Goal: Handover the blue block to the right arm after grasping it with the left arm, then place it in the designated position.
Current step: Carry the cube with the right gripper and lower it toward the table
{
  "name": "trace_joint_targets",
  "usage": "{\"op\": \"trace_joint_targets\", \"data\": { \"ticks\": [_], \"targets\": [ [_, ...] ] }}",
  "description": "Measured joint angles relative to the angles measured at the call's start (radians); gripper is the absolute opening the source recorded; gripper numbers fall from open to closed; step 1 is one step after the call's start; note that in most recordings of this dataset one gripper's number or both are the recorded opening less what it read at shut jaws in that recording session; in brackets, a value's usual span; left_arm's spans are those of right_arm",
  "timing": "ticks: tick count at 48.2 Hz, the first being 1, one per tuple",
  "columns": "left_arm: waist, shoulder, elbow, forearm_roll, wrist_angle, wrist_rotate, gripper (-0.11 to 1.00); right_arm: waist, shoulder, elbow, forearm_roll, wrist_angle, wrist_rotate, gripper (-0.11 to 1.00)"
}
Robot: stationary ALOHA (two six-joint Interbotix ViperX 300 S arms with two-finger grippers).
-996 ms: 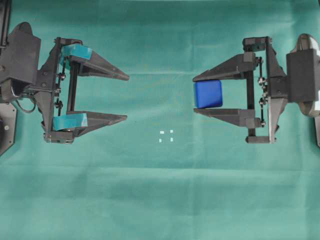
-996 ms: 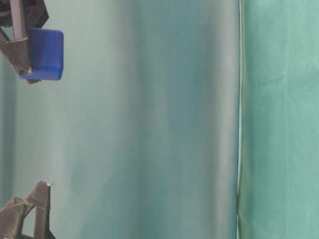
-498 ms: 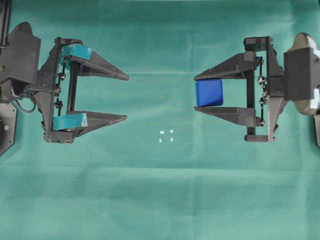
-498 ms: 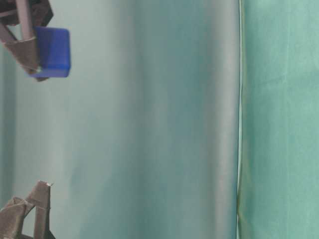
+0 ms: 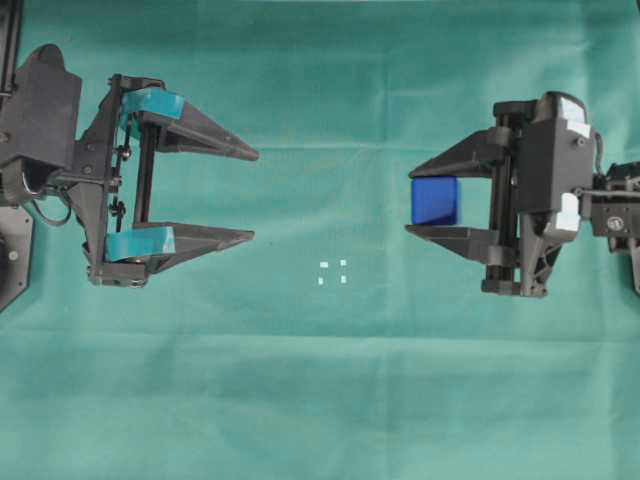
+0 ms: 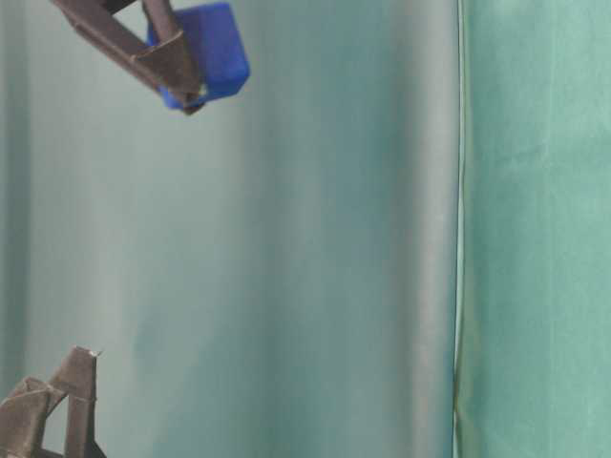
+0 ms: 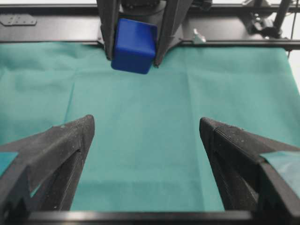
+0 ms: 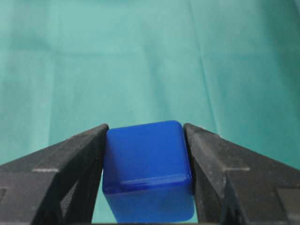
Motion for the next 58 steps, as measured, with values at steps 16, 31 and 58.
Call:
{"op": "trace_joint_targets", "data": {
  "ticks": [16, 31, 58],
  "targets": [
    [0.0, 0.0, 0.0, 0.0, 0.0, 0.0, 1.0, 0.011, 0.0, 0.002, 0.009, 0.015, -0.002, 0.55],
    [0.0, 0.0, 0.002, 0.0, 0.002, 0.0, 1.0, 0.011, 0.003, 0.002, 0.009, 0.017, 0.002, 0.55],
    [0.0, 0.0, 0.0, 0.0, 0.0, 0.0, 1.0, -0.025, 0.247, 0.009, 0.011, -0.184, 0.005, 0.55]
  ]
}}
